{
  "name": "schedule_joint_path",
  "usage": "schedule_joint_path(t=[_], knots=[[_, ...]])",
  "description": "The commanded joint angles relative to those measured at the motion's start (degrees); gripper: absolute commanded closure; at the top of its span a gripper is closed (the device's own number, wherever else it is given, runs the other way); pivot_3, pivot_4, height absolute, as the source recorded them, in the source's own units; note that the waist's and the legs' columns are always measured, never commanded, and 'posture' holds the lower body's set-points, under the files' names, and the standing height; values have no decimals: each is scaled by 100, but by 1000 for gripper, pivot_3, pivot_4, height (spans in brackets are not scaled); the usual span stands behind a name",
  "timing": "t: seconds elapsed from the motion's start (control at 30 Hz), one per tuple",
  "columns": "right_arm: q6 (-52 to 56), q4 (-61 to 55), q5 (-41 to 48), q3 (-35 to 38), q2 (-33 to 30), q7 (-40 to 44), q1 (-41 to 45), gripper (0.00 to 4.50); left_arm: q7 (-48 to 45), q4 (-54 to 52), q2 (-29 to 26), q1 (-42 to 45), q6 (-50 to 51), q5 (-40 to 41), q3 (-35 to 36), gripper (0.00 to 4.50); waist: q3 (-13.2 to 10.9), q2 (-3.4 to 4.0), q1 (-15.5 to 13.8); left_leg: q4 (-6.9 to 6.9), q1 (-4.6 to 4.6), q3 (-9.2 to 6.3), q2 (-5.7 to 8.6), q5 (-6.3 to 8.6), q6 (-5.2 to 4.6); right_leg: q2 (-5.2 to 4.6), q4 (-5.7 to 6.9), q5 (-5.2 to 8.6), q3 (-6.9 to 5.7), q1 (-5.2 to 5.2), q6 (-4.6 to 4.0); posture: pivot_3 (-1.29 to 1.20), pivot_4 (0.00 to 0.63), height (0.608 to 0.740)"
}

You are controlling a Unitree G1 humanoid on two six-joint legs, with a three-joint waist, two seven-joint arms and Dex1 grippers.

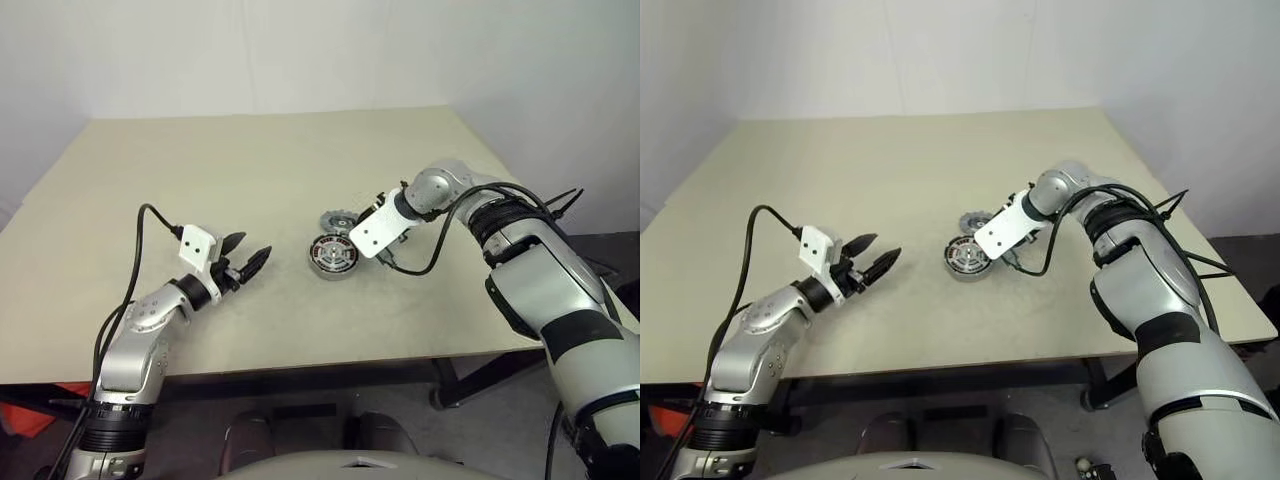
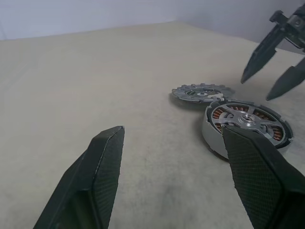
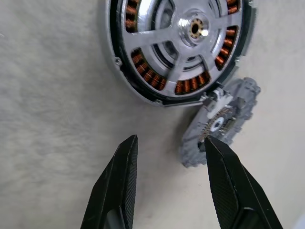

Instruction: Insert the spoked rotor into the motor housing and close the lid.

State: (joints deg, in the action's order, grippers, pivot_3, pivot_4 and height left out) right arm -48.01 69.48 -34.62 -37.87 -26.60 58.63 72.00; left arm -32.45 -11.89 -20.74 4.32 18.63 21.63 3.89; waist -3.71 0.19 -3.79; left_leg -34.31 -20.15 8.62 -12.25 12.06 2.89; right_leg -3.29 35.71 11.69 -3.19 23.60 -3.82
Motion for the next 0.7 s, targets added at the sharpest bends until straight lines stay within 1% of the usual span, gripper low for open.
schedule_joint_path(t=[0.03,0.43,0.7], knots=[[-317,12,53,79,17,46,155,2065,27,-245,-44,30,-103,22,108,1044,0,0,-1,0,0,0,0,0,0,0,1,0,0,0,0,0,0,740],[-843,-271,521,280,-83,956,-289,2065,2,-174,-72,90,-106,16,103,1044,0,0,-1,-4,-1,0,-1,1,-2,0,4,-2,0,0,-3,0,0,740],[-776,-407,577,290,-15,1024,-455,2065,13,-196,-64,64,-98,21,105,1044,0,0,-1,-12,0,1,-3,1,-2,0,8,-2,0,-2,-4,0,0,740]])
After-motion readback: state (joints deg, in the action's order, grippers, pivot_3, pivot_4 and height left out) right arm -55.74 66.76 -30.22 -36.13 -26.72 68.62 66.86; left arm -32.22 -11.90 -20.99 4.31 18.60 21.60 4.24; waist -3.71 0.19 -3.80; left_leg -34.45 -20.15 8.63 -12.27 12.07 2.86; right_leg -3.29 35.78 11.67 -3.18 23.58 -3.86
